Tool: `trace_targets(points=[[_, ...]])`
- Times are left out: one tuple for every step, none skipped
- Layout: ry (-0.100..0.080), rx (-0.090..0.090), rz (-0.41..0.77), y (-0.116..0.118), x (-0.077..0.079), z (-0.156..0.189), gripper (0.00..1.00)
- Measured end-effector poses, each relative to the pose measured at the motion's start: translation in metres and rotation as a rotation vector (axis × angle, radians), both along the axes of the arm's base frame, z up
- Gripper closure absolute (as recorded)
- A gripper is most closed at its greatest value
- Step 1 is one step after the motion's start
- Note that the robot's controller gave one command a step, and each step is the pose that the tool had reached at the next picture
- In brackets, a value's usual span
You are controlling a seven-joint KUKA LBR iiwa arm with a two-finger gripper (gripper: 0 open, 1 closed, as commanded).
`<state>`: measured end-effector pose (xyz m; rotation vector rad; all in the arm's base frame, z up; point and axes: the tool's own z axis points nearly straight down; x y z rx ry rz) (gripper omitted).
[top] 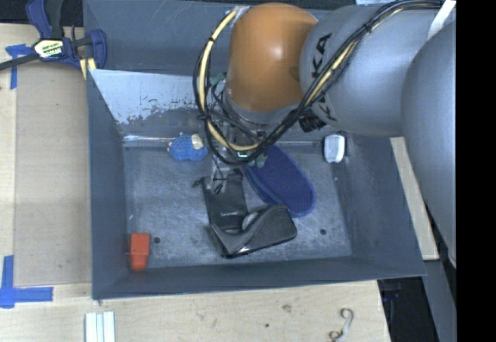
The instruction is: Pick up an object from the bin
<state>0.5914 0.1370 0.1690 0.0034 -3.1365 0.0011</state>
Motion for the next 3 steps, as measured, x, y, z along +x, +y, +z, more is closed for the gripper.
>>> trace_targets(points=[[-0.015, 0.002, -0.088, -0.011, 0.029, -0.100, 0.00], [-0.020, 0.003, -0.089, -0.011, 0.031, -0.092, 1.00], [-0.017, 0.003, -0.102, -0.004, 0.022, 0.031, 1.00]])
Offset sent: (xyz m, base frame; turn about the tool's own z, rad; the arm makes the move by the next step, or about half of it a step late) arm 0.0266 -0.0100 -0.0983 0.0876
